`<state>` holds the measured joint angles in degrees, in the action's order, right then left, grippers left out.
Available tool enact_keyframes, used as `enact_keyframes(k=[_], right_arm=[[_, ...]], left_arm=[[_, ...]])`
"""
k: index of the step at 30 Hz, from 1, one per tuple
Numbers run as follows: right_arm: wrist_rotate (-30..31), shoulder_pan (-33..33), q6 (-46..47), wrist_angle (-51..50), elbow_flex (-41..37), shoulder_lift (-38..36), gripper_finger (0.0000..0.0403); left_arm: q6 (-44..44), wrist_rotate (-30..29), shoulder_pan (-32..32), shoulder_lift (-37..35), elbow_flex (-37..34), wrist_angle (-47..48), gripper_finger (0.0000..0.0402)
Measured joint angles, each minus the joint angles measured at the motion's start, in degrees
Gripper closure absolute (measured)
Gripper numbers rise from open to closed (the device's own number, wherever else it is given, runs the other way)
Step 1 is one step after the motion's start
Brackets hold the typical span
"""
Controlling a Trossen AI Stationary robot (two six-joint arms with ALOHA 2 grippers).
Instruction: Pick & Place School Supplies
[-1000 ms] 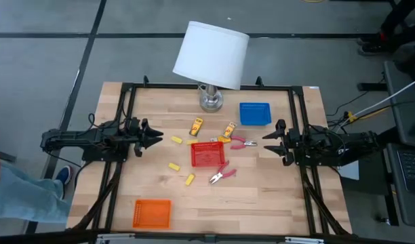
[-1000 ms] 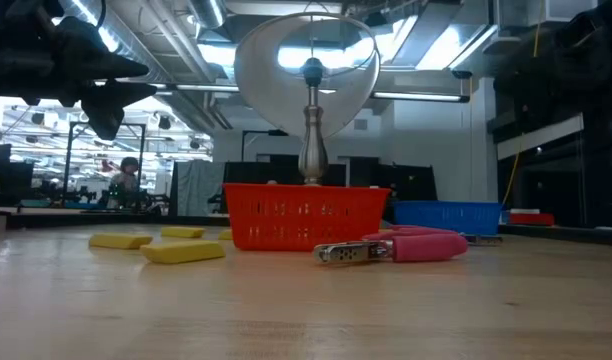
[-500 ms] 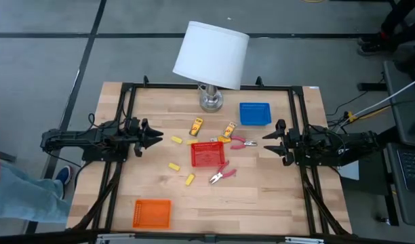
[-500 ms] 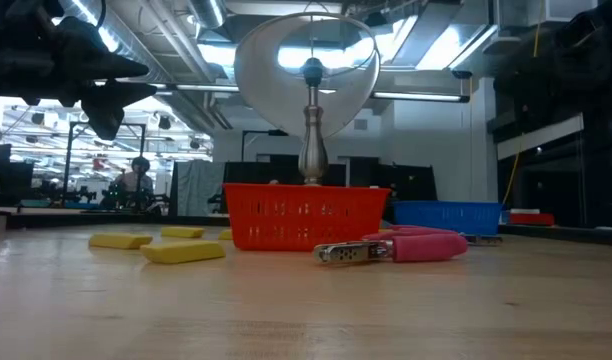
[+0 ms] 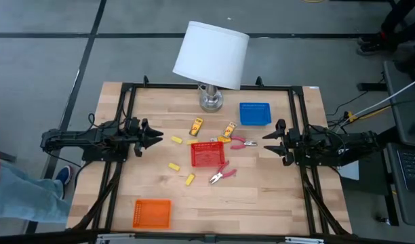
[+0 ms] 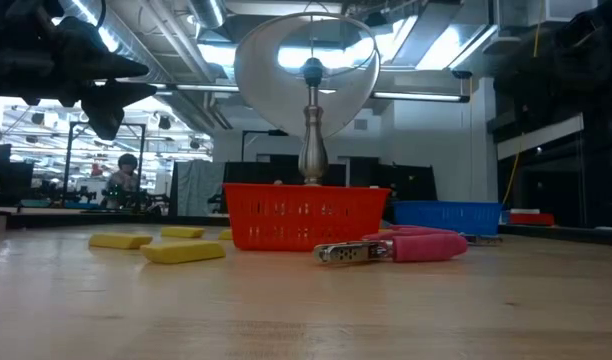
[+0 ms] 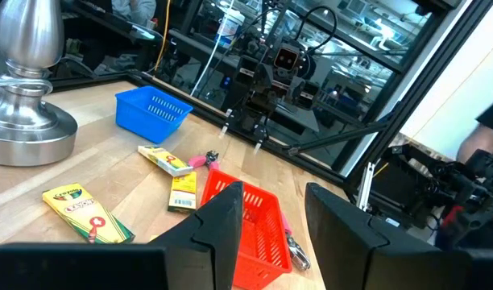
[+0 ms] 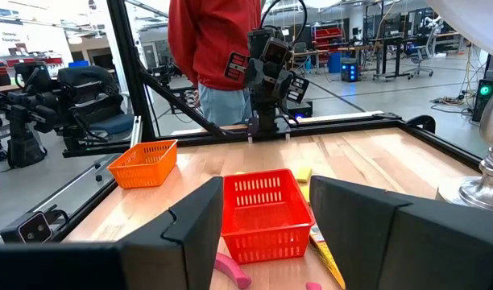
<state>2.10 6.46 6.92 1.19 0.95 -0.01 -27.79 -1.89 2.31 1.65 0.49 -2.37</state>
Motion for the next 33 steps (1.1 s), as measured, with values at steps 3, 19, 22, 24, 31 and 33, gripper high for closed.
enact_keyframes(k=[3,19,22,24,31,33], right_arm=[[2.21,0.01,0.45,2.27,0.00,0.00,0.0213],[24.01,-0.01,52.61,4.51,0.00,0.00,0.0213],[20.09,0.07,59.81,2.21,0.00,0.30,0.0213],[17.38,0.45,63.13,2.37,0.00,1.10,0.0213],[21.22,3.72,59.65,8.95,0.00,1.51,0.0213],[27.14,4.85,55.87,13.76,0.00,1.91,0.0213]], left_arm=[[0.02,-0.01,0.00,0.01,0.01,0.00,0.0270],[0.02,0.00,0.01,0.00,0.00,0.00,0.0270],[0.00,0.00,0.02,0.00,0.01,0.02,0.0270],[0.00,0.00,0.02,0.00,0.00,0.00,0.0270],[1.00,-1.40,0.00,0.01,0.01,-0.09,0.0270],[0.04,-4.63,0.00,0.02,0.00,-1.25,0.0270]])
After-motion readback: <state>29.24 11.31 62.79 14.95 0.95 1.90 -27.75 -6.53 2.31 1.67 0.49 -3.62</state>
